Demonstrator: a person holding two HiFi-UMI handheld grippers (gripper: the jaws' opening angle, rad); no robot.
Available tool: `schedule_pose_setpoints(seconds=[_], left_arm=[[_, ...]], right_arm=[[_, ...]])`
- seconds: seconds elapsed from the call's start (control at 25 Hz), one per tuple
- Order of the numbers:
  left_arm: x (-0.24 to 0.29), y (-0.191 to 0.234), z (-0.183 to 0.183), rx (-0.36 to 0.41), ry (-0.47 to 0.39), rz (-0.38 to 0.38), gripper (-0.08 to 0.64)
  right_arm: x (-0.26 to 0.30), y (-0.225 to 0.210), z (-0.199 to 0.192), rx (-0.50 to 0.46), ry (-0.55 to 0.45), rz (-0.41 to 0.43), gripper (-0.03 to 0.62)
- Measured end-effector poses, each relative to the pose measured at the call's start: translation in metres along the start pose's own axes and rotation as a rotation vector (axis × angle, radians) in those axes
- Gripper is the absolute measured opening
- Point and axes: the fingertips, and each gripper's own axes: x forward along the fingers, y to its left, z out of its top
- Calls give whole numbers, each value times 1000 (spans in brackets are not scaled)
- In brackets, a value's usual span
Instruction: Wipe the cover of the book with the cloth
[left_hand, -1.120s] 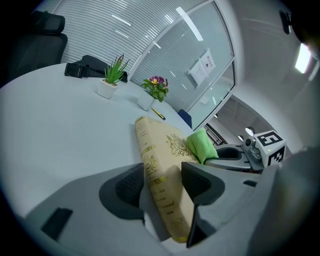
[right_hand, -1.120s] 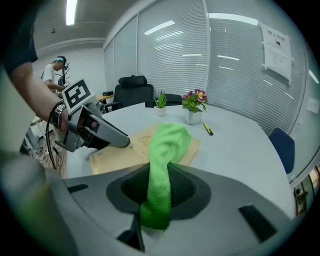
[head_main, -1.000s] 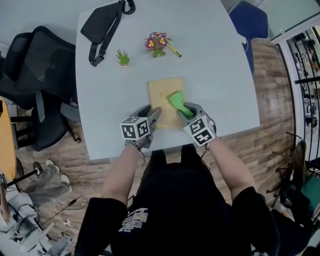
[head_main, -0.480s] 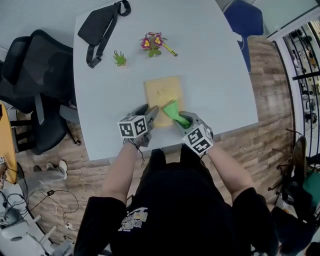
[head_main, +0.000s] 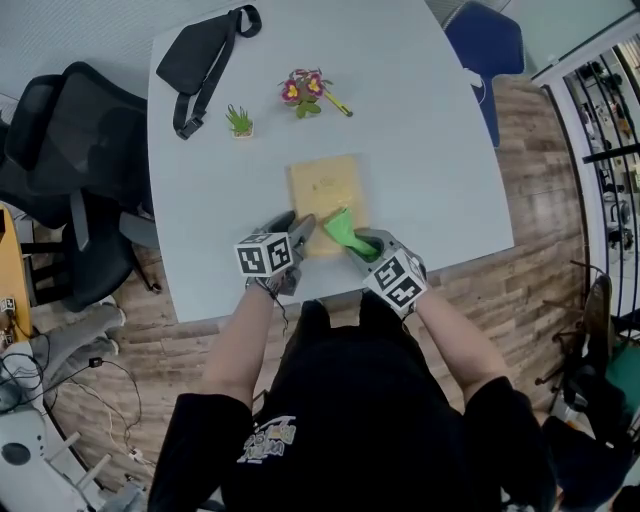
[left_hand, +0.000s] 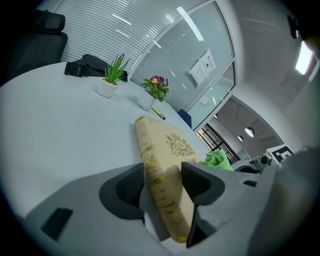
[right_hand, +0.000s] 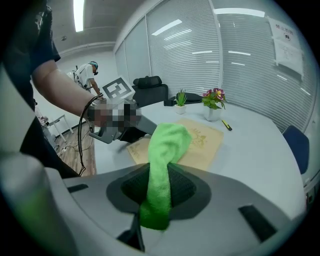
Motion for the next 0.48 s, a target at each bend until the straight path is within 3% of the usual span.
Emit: schedule_pose_setpoints(seconds=[0.24, 0.48], left_arm=[[1, 0, 1, -4, 4, -1, 235], [1, -1, 1, -2, 0, 0, 235]], right_arm=[[3, -21, 14, 3, -29, 6, 98], [23, -65, 47, -72, -48, -30, 98]])
